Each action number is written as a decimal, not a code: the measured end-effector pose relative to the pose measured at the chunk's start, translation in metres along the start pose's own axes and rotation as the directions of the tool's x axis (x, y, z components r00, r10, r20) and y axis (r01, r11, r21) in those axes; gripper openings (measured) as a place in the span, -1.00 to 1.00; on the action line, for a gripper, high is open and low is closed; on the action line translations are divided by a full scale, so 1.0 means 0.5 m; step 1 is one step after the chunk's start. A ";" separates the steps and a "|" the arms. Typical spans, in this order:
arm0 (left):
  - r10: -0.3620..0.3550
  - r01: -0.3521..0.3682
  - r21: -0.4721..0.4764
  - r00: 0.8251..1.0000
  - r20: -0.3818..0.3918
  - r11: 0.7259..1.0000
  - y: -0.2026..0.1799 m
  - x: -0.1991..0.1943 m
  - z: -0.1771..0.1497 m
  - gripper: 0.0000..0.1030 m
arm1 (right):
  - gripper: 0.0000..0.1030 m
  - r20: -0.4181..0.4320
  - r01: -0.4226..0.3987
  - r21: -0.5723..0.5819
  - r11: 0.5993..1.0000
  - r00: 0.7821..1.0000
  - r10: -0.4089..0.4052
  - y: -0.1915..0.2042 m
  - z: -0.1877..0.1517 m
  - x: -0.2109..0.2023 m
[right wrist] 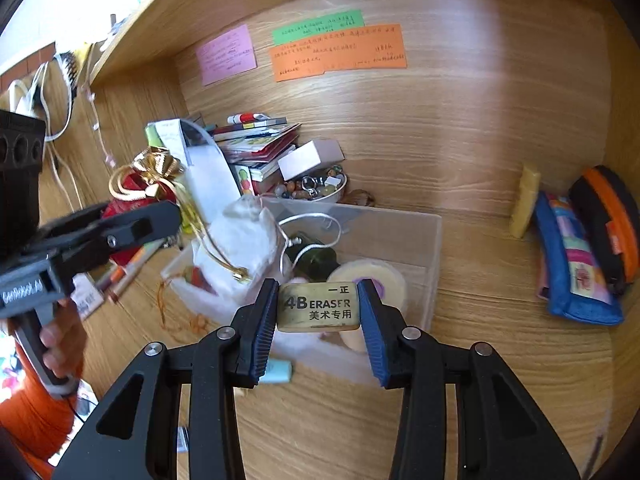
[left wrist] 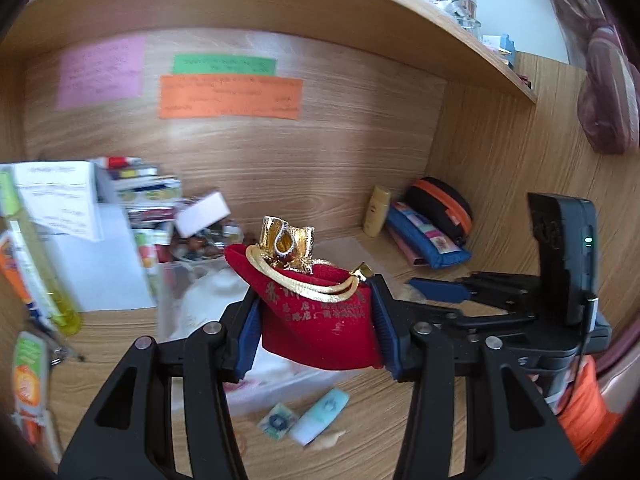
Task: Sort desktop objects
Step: 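Carry the red pouch and beige eraser over the clear box with both grippers, then release the red pouch and beige eraser into the clear box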
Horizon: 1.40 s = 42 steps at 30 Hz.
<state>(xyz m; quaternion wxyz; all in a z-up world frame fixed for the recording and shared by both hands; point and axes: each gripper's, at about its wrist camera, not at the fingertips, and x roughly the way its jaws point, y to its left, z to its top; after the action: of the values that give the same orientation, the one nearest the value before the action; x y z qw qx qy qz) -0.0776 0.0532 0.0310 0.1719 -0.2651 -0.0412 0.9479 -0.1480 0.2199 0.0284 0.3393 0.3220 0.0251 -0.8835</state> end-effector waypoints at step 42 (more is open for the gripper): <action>0.059 -0.059 0.010 0.992 -0.107 0.998 0.051 0.194 -0.025 0.20 | -0.25 -0.004 0.243 -0.034 0.969 0.970 -0.243 -0.040 0.030 0.163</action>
<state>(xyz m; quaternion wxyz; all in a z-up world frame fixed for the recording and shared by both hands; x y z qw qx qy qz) -0.1566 0.0628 -0.0312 0.1466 -0.3161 -0.0209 0.9371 -0.2146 0.1838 -0.0109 0.2338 0.3146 0.0806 -0.9164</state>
